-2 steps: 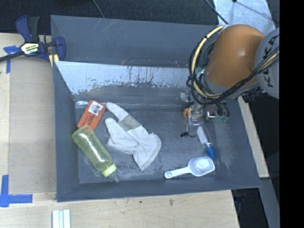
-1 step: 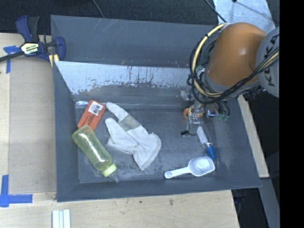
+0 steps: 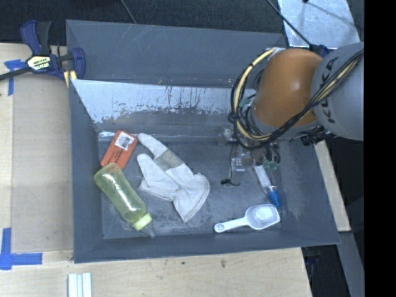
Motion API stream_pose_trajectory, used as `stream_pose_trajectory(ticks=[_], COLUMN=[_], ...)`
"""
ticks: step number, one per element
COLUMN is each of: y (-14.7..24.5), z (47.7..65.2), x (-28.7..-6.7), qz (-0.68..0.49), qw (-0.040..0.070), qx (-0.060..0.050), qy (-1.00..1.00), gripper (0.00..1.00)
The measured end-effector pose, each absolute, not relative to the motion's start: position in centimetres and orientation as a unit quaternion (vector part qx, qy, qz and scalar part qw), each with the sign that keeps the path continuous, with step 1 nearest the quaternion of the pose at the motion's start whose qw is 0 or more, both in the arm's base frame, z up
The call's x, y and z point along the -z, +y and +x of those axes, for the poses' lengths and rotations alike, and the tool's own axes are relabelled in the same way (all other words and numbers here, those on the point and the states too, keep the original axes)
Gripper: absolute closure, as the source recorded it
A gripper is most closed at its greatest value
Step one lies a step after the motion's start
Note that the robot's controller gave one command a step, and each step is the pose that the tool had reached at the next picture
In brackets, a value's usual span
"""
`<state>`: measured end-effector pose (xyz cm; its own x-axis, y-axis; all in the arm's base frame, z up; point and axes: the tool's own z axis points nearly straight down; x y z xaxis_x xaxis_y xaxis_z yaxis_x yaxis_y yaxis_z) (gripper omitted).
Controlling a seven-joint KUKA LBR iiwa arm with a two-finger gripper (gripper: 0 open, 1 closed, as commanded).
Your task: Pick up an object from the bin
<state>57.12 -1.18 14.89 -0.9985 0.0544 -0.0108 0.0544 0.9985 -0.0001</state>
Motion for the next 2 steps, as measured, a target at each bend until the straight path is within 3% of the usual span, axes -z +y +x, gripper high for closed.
stream_pose_trajectory(ticks=[1,2], y=[1.4,4.6], z=[57.8,57.9], x=[-10.4,-8.5], qz=[0.002,-0.004], qw=[0.001,0.000], qx=[0.000,0.000], qy=[1.000,1.000], gripper=[0.00,0.00])
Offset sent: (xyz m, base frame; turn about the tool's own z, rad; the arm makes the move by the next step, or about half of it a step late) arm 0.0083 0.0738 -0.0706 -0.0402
